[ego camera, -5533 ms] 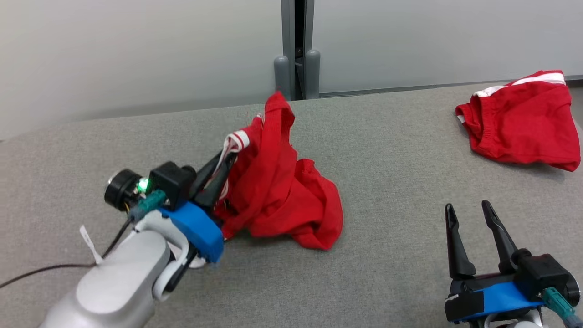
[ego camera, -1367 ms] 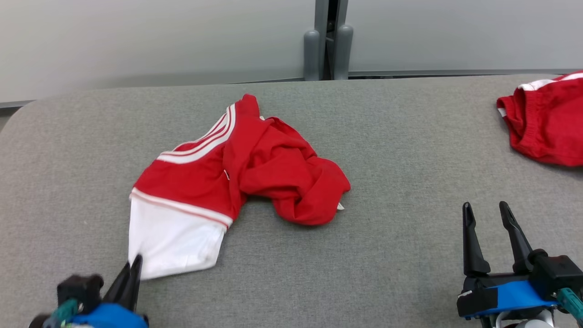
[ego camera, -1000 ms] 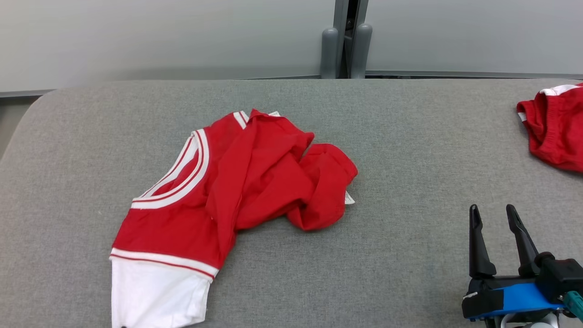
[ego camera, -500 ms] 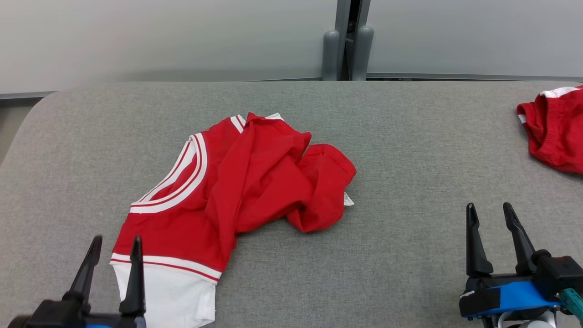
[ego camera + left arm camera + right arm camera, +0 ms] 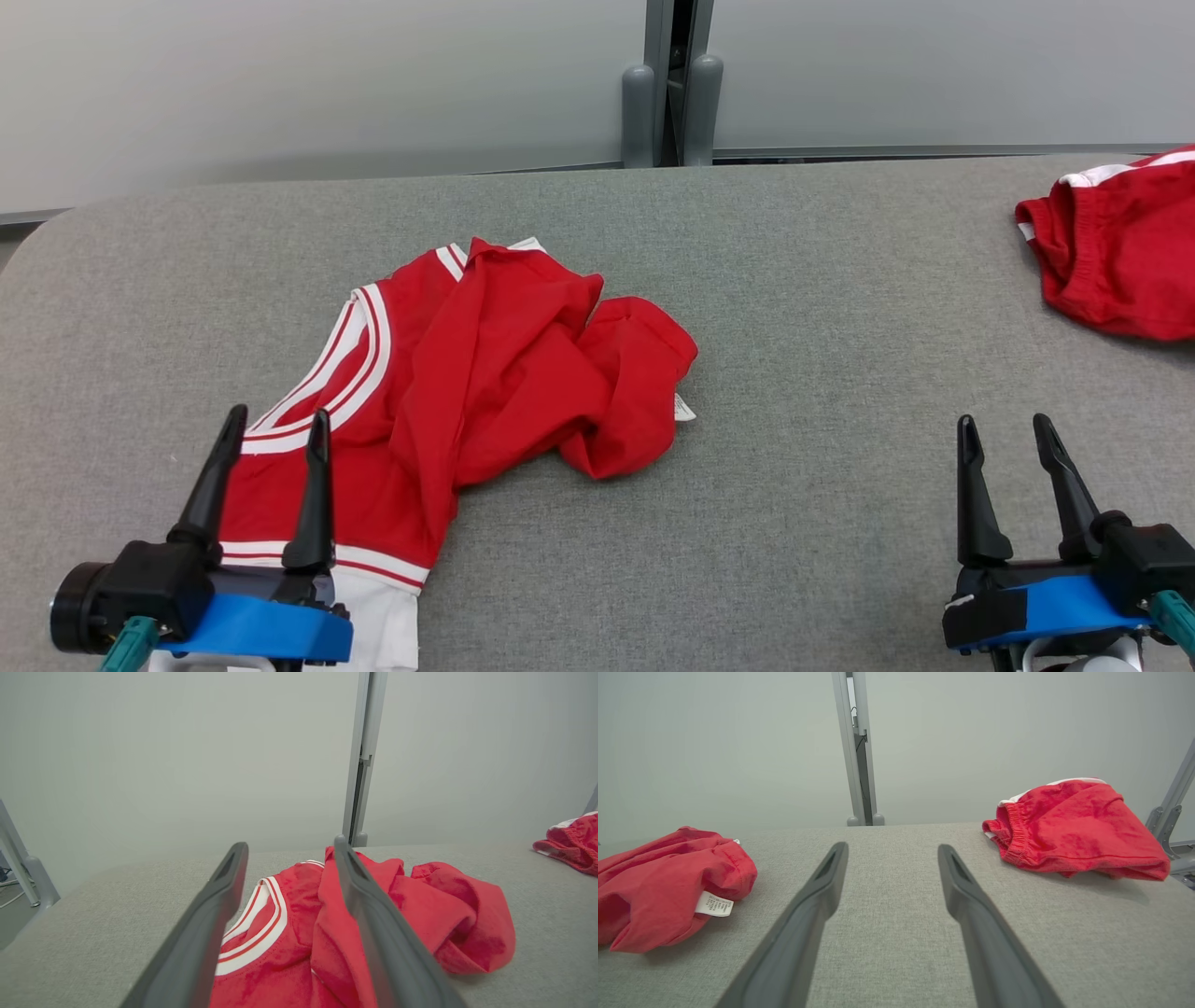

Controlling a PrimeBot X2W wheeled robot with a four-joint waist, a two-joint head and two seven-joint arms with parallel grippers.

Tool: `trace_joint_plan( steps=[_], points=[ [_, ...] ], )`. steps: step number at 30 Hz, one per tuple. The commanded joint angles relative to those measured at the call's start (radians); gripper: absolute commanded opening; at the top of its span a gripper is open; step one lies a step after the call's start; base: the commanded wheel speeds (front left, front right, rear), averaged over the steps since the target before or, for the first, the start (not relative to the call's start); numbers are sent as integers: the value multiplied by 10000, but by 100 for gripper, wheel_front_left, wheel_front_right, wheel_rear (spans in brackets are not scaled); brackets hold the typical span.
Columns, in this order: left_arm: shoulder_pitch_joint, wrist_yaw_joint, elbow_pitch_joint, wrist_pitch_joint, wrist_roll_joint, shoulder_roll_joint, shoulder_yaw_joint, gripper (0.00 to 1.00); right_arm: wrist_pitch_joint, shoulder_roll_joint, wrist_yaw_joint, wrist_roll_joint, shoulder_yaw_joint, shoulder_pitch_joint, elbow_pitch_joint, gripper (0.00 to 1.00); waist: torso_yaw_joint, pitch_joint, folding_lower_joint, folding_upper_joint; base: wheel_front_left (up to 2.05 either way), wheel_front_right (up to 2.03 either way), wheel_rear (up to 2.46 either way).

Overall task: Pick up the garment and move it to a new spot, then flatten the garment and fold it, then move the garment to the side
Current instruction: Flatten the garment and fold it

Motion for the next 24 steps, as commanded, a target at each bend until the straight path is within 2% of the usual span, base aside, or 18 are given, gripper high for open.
trace_joint_plan(
  steps=[1, 7, 13, 19, 24],
  points=[
    [-2, -81, 42, -43, 100, -33, 199, 100, 4, -2, -3, -62, -24, -45, 0, 100, 14, 8, 0, 0, 0, 0, 0],
    [59, -321, -23, -45, 402, -219, 610, 100, 176, -6, -3, -378, 735, -934, -147, 100, 325, 140, 0, 0, 0, 0, 0],
    [-131, -565, -15, -46, 655, -463, 754, 100, 1011, -99, -3, -296, 2478, -2998, 519, 100, 879, 257, 0, 0, 0, 0, 0],
    [-264, -849, 143, -47, 857, -826, 794, 100, 2377, -51, -3, 132, 3922, -5421, 2551, 100, 1522, 447, 0, 0, 0, 0, 0],
    [-500, -1103, 285, -45, 1011, -1217, 775, 100, 3490, -17, -3, 974, 4574, -7096, 4514, 100, 2160, 759, 0, 0, 0, 0, 0]
  ],
)
